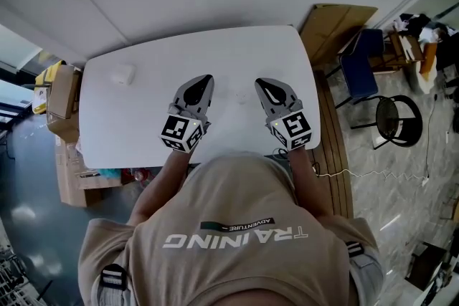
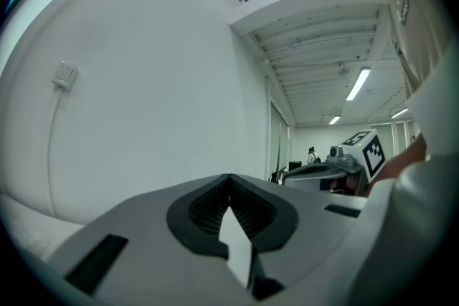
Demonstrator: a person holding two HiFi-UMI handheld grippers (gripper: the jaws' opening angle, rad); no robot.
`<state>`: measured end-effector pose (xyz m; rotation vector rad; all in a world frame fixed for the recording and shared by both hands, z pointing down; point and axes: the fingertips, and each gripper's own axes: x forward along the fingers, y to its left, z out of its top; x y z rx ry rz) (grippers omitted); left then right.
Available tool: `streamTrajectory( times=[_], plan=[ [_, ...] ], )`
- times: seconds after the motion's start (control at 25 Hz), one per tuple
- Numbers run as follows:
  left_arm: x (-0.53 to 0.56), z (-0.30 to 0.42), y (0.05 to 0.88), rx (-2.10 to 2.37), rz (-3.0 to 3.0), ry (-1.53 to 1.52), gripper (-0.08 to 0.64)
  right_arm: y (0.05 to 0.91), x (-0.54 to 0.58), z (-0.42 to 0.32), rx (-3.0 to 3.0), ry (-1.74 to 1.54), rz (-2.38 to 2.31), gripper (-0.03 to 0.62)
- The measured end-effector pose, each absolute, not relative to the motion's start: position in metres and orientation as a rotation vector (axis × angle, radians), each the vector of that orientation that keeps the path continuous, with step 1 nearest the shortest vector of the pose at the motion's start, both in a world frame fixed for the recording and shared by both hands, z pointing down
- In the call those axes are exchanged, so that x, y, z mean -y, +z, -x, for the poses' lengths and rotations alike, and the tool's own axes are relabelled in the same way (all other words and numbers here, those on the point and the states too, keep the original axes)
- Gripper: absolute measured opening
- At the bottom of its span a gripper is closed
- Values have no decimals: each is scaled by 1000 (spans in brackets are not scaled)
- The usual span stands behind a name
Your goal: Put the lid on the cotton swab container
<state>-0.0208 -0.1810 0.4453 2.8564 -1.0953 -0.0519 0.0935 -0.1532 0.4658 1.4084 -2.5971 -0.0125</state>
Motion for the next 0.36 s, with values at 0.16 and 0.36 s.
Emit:
streamTrajectory(
  times=[0.16, 0.36],
  plan=[
    [181, 18, 447, 1081, -2862, -40, 12, 466, 153, -94, 2597, -8, -1412, 18],
    [184, 19, 451, 1081, -2854, -20, 12, 469, 154, -91, 2598, -5, -1403, 18]
  ],
)
